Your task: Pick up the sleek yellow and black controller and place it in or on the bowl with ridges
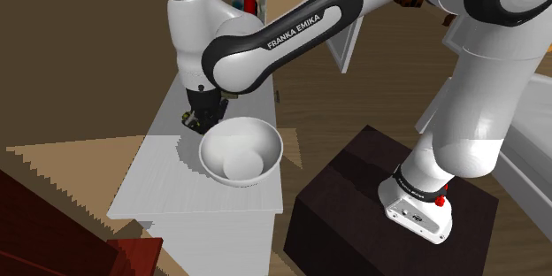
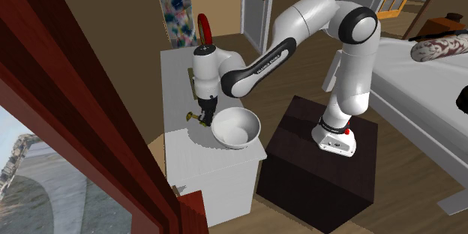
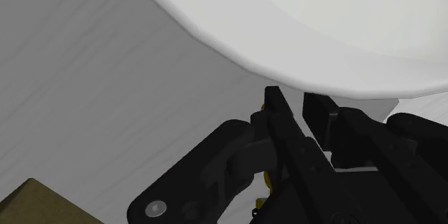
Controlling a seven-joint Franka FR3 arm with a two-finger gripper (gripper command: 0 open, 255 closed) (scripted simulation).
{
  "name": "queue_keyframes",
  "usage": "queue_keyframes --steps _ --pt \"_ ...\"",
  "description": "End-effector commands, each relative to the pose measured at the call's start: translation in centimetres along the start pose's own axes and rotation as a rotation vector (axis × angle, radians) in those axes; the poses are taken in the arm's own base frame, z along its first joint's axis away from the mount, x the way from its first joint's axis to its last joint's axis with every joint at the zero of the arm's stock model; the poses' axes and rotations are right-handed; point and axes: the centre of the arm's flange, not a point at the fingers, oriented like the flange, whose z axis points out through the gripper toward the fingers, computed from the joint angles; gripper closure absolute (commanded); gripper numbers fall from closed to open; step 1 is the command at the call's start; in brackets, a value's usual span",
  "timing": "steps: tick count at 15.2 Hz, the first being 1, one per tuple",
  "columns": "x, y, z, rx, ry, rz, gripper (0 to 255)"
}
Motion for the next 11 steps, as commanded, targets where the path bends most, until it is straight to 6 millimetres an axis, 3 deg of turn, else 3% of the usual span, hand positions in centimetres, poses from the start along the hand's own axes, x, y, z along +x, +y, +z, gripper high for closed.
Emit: queue_keyframes --steps 1,7,8,11 --pt "0.0 0.0 0.0 0.0 0.0 0.0 255" --pt "0.0 0.0 0.0 0.0 0.0 0.0 255" --pt "0.0 0.0 0.0 0.0 0.0 0.0 0" --pt "4.9 0.2 -1.9 -0.002 -0.095 0.01 0"
